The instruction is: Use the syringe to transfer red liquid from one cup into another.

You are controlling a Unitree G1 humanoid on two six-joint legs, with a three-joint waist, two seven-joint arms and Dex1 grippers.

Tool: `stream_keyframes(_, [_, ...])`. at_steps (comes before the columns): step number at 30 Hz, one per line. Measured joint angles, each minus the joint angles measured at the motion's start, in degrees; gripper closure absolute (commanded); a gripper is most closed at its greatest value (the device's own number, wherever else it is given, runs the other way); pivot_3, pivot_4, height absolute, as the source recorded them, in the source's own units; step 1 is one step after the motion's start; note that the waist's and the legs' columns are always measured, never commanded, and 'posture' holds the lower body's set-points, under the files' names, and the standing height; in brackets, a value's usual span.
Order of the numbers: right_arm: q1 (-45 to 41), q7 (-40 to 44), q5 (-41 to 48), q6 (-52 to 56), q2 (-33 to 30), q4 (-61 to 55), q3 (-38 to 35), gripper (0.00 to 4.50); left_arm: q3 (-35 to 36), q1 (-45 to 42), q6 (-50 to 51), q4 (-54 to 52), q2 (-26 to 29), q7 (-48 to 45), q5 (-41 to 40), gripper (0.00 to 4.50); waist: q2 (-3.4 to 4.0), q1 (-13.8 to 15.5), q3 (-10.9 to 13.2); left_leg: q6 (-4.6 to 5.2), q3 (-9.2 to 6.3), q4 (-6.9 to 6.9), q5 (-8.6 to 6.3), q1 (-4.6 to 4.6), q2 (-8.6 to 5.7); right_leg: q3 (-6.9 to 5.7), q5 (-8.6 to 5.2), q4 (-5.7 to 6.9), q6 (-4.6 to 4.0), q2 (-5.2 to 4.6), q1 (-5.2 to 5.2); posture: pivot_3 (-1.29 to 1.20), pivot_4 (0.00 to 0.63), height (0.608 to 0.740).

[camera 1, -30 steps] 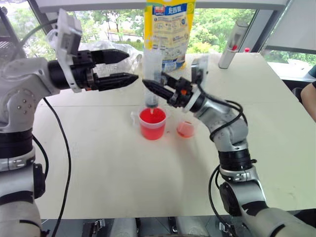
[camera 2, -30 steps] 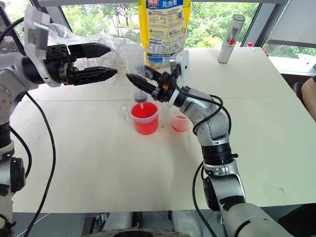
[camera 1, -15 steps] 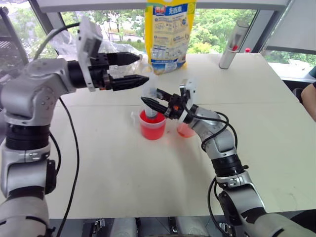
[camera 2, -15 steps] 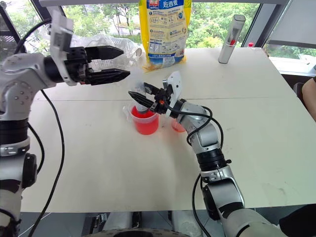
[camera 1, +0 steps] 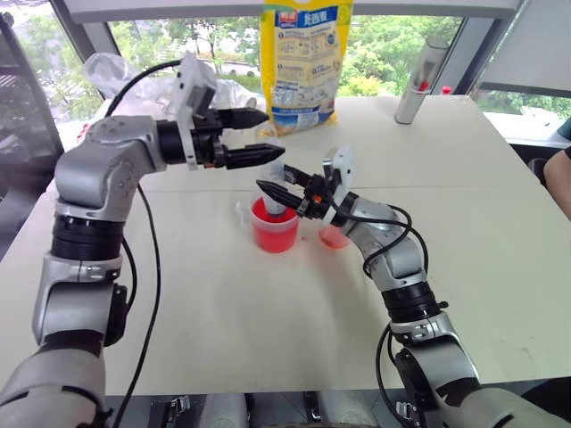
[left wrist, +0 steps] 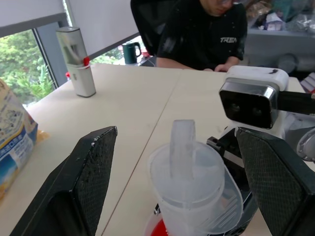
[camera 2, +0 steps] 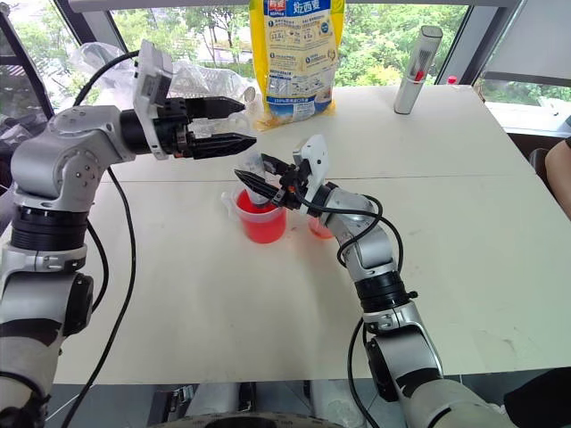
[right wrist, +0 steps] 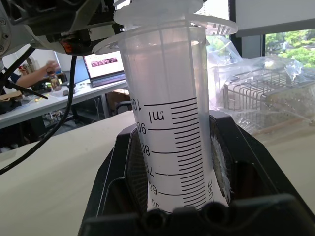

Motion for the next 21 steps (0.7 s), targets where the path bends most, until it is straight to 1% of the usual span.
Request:
stream_keyframes(1, [0.01,0.0,-0.03,0.0,0.0,0.0,0.0,3.1,0.0,0.0,0.05,-0.05,-0.01,-0.01,0.01,1.45,0.0,0.0,0.0,0.0,0.0,0.0,0.0,0.0,0.0,0.0,0.0,0.0,0.0,0.0,0.0,0.0,0.15,0.74])
stream_keyframes(2, [0.06,0.01,-0.08,-0.01,-0.02,0.0,0.01,3.1,0.01,0.0,0.15,-0.15,-0.01,-0.02,0.02,1.91,0.0,0.01,0.0,0.0,0.0,0.0,0.0,0.0,0.0,0.0,0.0,0.0,0.0,0.0,0.0,0.0,0.15,0.74])
stream_keyframes(6, [0.16,0.04,-0.34,-0.03,-0.1,0.0,0.21,3.1,0.16,0.01,1.24,-0.68,-0.01,0.03,-0.2,4.0,0.0,0.02,0.0,0.0,0.0,0.0,0.0,0.0,0.0,0.0,0.0,0.0,0.0,0.0,0.0,0.0,0.15,0.74])
stream_keyframes(7, [0.16,0.0,-0.54,-0.17,-0.1,0.0,0.33,3.1,0.24,0.02,1.61,-0.72,0.0,-0.05,-0.43,4.44,0.0,0.02,0.0,0.0,-0.01,0.0,0.0,0.0,0.0,0.0,0.0,0.0,0.0,0.0,0.0,0.0,0.15,0.74])
stream_keyframes(11, [0.19,0.11,-1.13,-0.7,-0.21,0.0,0.4,3.1,0.56,0.08,3.3,-1.21,0.0,0.09,-1.41,4.44,0.0,0.01,0.0,0.0,-0.01,0.0,0.0,0.0,0.0,0.0,0.0,0.01,0.0,0.0,0.0,0.0,0.15,0.74])
stream_keyframes(21, [0.17,1.03,-1.16,0.45,-1.12,-0.37,1.1,3.1,0.58,0.17,3.58,-1.0,-0.39,0.32,-1.34,4.44,0.0,0.05,0.0,0.0,-0.02,0.01,0.0,0.0,0.0,0.0,0.0,0.01,0.0,-0.01,0.01,0.0,0.15,0.74])
